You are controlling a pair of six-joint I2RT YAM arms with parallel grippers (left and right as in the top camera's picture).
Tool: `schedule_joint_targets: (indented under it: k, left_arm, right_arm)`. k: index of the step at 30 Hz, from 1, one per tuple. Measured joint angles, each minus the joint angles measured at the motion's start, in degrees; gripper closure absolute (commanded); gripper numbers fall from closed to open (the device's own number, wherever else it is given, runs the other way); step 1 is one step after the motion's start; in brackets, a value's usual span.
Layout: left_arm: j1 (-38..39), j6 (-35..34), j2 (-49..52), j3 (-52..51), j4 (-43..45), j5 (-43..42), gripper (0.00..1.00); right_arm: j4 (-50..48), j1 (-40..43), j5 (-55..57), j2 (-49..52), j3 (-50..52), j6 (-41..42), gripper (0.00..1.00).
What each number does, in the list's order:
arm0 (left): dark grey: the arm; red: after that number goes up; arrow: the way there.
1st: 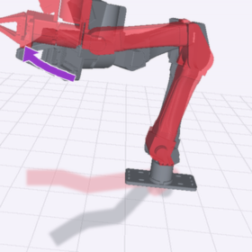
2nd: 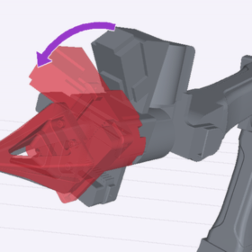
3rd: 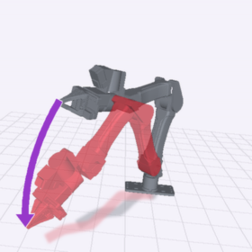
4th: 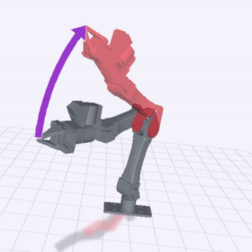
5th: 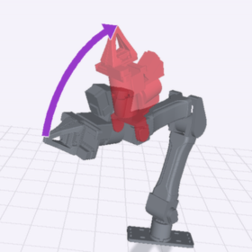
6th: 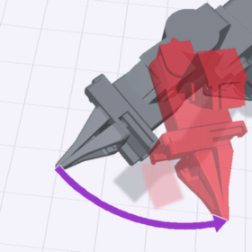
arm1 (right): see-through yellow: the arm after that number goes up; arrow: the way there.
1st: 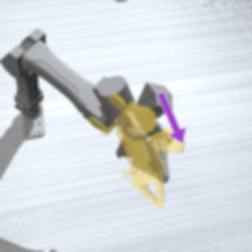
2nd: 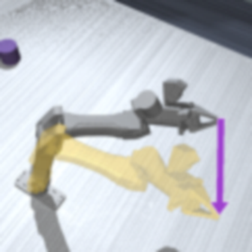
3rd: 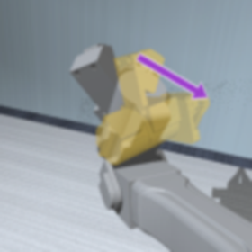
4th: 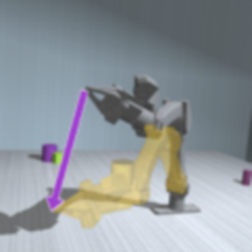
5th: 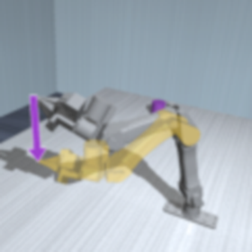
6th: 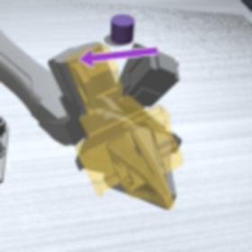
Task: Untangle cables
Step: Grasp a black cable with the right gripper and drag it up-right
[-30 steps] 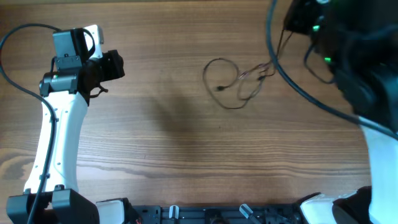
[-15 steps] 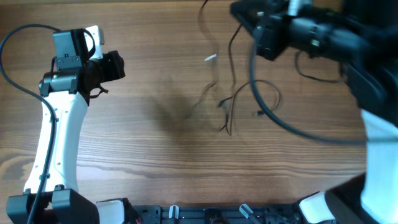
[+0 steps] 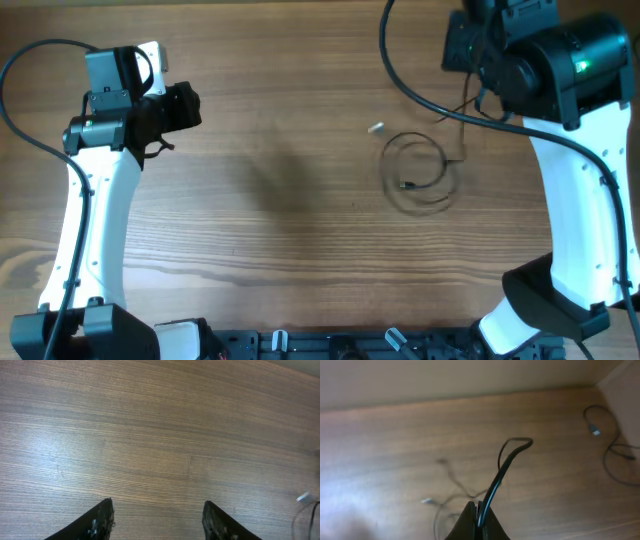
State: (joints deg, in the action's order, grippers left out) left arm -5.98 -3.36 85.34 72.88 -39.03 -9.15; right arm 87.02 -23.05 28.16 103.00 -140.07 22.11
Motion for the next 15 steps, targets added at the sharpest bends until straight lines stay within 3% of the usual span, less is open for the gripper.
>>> schedule_joint_targets:
  k: [3, 15]
  left_arm:
    - [0.0, 0.0, 0.0, 0.0, -0.44, -0.04, 0.42]
    - [0.0, 0.02, 0.0, 0.0, -0.68, -1.9, 0.42]
  right_arm:
    - [-4.9, 0.22, -4.26, -0.37, 0.0, -2.97, 0.96]
    - [-5.77, -3.17, -20.87, -1.44, 0.0, -10.03, 0.95]
